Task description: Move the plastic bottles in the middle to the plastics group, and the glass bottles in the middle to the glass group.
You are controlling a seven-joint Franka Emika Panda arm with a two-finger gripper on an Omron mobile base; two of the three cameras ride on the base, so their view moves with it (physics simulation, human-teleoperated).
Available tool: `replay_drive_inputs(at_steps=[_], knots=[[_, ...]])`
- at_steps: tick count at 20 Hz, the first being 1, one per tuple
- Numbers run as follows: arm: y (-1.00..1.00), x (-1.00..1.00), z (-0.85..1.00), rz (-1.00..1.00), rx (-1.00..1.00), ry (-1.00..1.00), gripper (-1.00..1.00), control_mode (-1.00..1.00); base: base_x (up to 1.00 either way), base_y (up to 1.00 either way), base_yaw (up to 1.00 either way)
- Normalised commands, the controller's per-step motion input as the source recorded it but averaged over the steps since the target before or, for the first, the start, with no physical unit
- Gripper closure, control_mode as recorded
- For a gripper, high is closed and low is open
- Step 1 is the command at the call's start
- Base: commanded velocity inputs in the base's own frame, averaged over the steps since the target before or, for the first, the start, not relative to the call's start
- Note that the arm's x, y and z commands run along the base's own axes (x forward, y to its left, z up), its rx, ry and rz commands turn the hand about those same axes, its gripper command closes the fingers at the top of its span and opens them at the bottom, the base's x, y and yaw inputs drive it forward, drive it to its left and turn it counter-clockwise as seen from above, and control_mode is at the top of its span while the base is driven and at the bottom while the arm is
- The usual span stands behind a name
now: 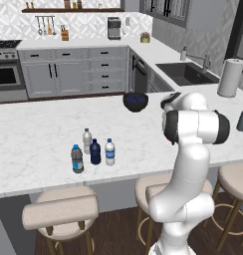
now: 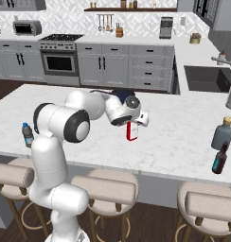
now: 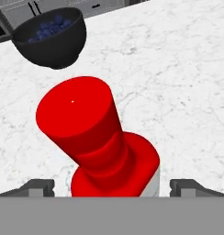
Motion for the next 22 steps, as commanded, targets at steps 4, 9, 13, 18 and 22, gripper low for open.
replay_drive_inputs(at_steps=[4, 9, 13, 18, 22], knots=[[0.05, 0.07, -0.1, -0.15, -0.01, 0.0, -1.0, -1.0, 0.0, 0.0, 0.0], [0.13, 0.21, -0.04, -0.06, -0.02, 0.0, -1.0, -1.0, 0.0, 0.0, 0.0], [0.07, 0.24, 0.0, 0.0, -0.05, 0.0, -1.0, -1.0, 0.0, 0.0, 0.0], [-0.07, 0.07, -0.11, -0.05, -0.1, 0.0, -1.0, -1.0, 0.0, 0.0, 0.0], [-0.19, 0.0, -0.27, -0.03, -0.05, 0.0, 1.0, -1.0, 0.0, 0.0, 0.0]])
